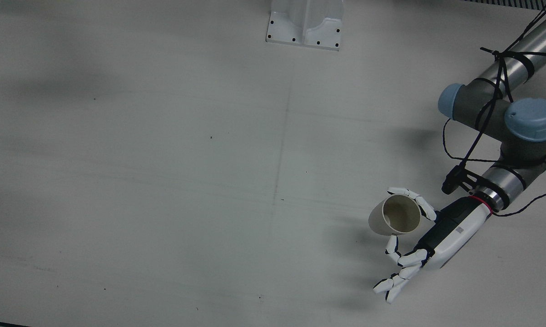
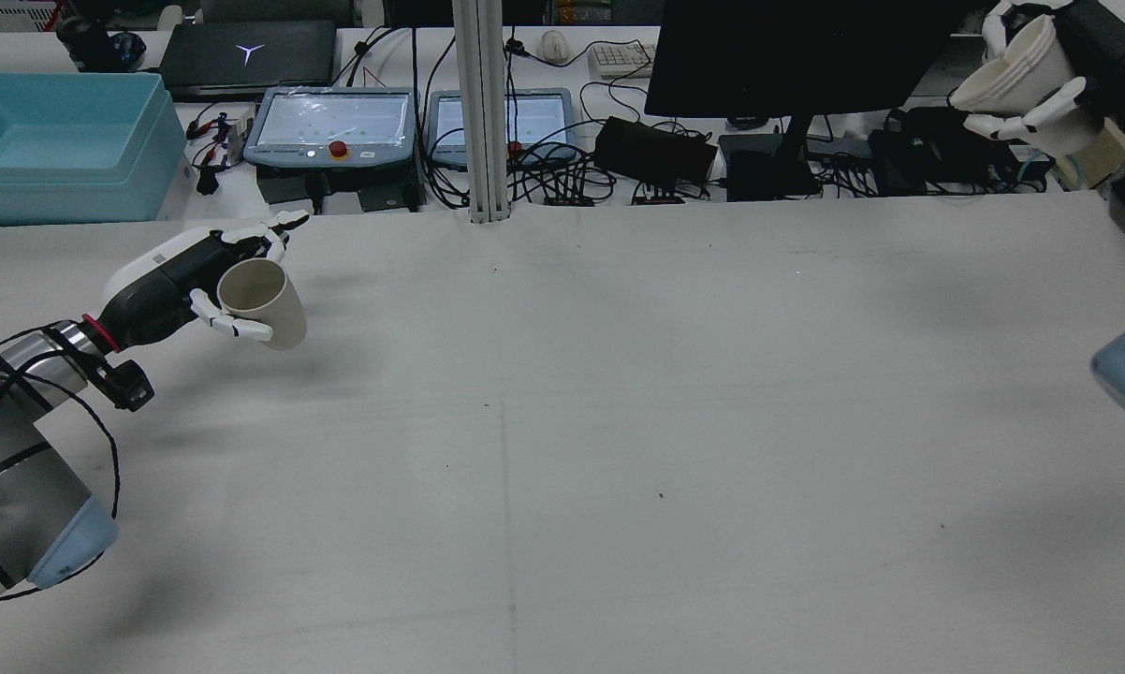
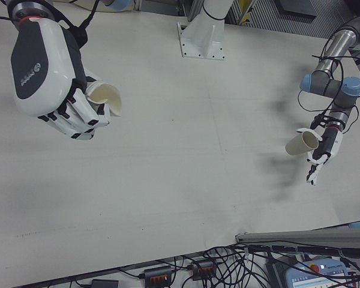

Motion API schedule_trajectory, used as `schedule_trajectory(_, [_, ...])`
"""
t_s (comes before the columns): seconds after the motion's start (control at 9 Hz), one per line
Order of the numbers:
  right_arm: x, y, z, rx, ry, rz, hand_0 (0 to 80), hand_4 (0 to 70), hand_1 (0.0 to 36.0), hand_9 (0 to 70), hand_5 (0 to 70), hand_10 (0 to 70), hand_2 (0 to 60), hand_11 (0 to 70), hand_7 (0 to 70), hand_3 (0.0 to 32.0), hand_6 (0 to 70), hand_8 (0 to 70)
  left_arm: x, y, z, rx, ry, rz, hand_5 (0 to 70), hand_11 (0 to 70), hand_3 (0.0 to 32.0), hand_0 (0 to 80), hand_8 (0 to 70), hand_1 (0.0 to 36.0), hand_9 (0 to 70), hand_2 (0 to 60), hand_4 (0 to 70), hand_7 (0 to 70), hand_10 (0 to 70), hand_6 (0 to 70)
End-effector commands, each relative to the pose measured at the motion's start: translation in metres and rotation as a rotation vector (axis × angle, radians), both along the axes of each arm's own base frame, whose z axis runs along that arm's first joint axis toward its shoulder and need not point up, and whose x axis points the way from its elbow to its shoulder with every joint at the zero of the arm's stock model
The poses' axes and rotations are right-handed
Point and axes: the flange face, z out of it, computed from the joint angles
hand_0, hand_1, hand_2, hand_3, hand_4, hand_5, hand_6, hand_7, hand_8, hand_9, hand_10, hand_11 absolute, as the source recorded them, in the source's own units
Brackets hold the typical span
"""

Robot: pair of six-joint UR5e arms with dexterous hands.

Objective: Pour water
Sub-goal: 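Bring the right-hand cup above the cup held by the left hand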

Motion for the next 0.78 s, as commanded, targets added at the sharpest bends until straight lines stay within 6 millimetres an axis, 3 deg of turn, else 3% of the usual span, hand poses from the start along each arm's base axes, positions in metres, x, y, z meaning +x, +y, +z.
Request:
schedule_trajectory(0.0, [-0.123,0.019,-0.072,0.04,0.003,0.003,80.0,47.0,36.0,54.7,70.0,58.8,60.0,70.0,70.0,0.0,66.9,42.3,0.026,0.012,-0.028,0.024,-0.011,0.027,70.0,5.3,0.0,52.3,0.0,35.6,0.7,60.0,39.3,10.9,2.4,4.5])
schedule_trajectory(0.33, [-0.171,0.04,-0.084,0.039,0.001,0.01,80.0,55.8,36.0,54.5,70.0,58.1,60.0,70.0,70.0,0.0,69.4,42.1,0.061,0.024,-0.06,0.052,-0.018,0.062,70.0,5.4,0.0,52.6,0.0,35.9,0.8,60.0,39.6,11.1,2.4,4.6])
schedule_trajectory(0.67, [-0.205,0.053,-0.082,0.021,0.038,0.008,80.0,57.4,36.0,54.1,70.0,57.0,60.0,70.0,70.0,0.0,69.3,41.9,0.106,0.049,-0.087,0.052,-0.009,0.099,70.0,5.4,0.0,53.4,0.0,36.0,0.7,60.0,39.6,10.9,2.5,4.6])
